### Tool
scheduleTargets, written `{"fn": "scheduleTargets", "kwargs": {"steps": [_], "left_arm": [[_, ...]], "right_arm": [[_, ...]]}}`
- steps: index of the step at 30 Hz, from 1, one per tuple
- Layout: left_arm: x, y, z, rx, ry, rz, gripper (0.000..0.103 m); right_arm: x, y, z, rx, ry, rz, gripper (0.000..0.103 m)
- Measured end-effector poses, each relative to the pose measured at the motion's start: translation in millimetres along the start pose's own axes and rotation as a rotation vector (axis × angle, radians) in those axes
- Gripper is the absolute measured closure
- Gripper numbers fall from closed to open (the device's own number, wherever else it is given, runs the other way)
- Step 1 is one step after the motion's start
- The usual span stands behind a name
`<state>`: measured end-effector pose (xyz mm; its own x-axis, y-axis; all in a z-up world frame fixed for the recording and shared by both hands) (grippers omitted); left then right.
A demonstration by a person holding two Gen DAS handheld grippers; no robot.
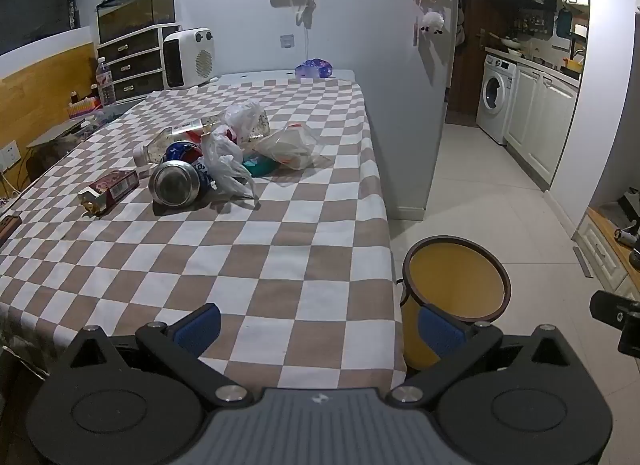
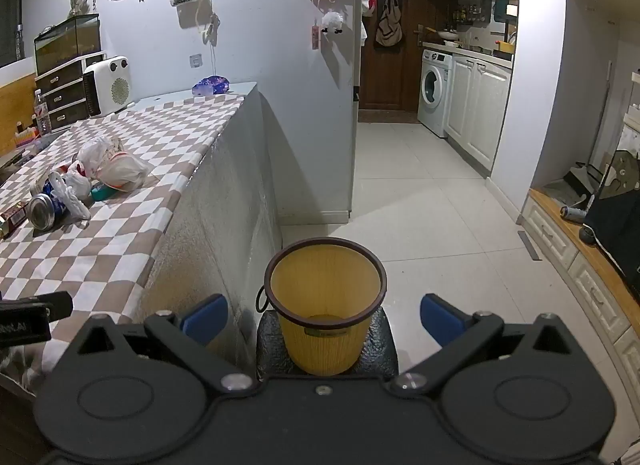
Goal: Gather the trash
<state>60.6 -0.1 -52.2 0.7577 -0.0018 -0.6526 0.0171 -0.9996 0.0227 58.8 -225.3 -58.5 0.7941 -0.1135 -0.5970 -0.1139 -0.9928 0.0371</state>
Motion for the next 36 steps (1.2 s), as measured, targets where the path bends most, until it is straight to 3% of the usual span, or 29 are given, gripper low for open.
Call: {"fn": "scheduleTargets", "kwargs": {"steps": [36], "left_arm": [[0.0,-0.2,-0.1,0.004,0.003,-0.004,0.000]], "right_arm": [[-5.1,0.9,3.7,-0.005,-0.003,0.004,0.000]]}}
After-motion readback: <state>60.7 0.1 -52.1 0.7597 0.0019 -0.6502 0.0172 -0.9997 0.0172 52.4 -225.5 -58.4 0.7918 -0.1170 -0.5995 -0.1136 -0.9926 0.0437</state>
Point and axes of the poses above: each gripper's, at about its wrist camera, not at the fingertips, and x roughly the way its jaws point, y to its right, z to its underside, the point moved 8 cm from there along x, roughly the way its jaws point, and after that the axes turned 4 degrees about -x, right-handed, at the moved point
